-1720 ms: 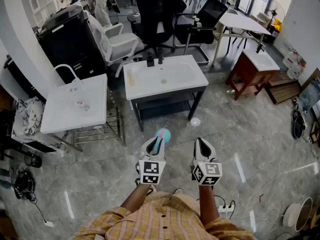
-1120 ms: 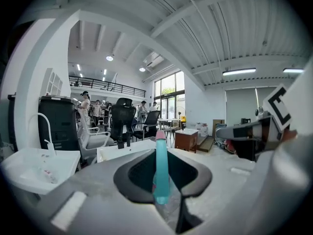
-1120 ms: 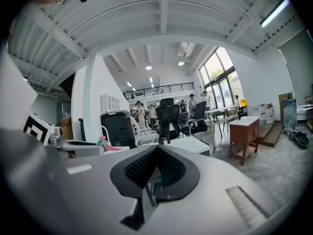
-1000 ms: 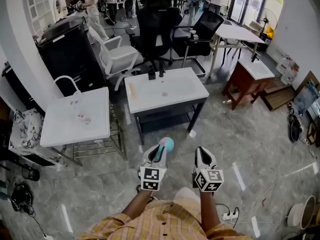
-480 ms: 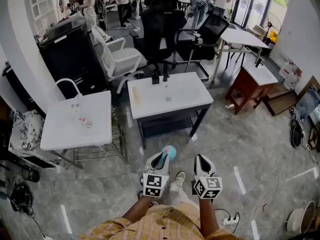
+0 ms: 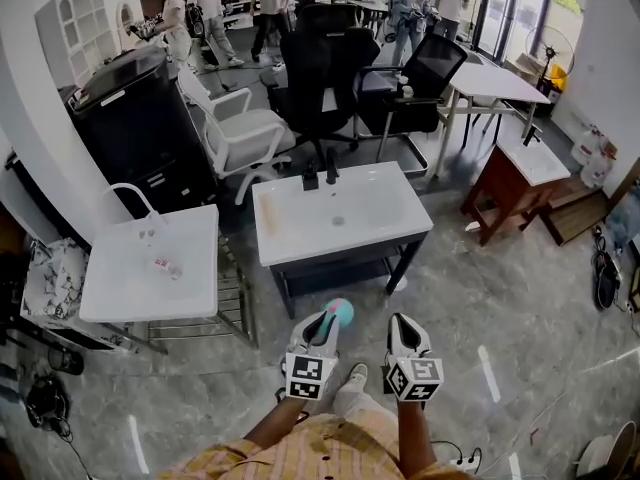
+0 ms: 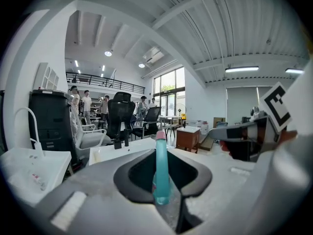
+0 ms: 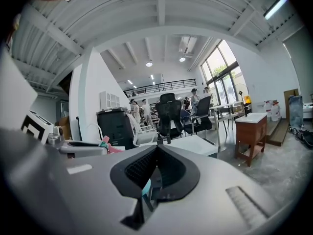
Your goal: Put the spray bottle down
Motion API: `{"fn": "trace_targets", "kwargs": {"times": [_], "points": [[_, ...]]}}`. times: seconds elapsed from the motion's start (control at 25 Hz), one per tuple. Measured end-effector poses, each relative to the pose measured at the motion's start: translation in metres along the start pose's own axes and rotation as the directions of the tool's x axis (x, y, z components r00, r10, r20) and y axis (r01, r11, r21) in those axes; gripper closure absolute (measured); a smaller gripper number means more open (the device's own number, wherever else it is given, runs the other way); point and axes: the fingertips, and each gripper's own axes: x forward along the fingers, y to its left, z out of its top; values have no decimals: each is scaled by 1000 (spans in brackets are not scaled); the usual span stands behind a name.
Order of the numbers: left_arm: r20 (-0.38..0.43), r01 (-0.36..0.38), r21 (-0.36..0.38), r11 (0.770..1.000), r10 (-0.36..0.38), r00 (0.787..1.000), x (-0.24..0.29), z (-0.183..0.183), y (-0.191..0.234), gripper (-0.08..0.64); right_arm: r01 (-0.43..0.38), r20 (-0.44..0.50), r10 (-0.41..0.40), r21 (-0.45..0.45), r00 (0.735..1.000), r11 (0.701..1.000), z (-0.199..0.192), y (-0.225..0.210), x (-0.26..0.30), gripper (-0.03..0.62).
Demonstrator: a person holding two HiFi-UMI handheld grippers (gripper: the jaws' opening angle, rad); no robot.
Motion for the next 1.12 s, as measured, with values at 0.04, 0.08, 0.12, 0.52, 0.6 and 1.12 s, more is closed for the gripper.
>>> {"fn": "trace_targets", "kwargs": {"times": [0.04,0.08,0.12,0.52,0.6,1.12], "points": [[1,-4,-1,1000,4,1000,14,3,4,489,-8,0,8,-4,1000,1000,4,-6,12,591],[1,-7,-1,1000,7,1000,28,7,6,489,-15,-2,15,-6,1000,1000,8,-14,25,592],[2,-11,-2,1000,11,1000,42,12,9,489,-20,-4,19,-6,1000,1000,13,-22,37,591],[6,-66,17,998,65,998,162,56,17,489,-70,-10,70,4,998,998,57,-107,143,591],[3,-73,19,997,73,997,180,61,17,489,-76,-15,76,1,997,997,60,-120,157,592],[-46,-122,16,992,123,991,233,66,15,489,-121,-85,125,50,989,991,49,-163,198,592]]}}
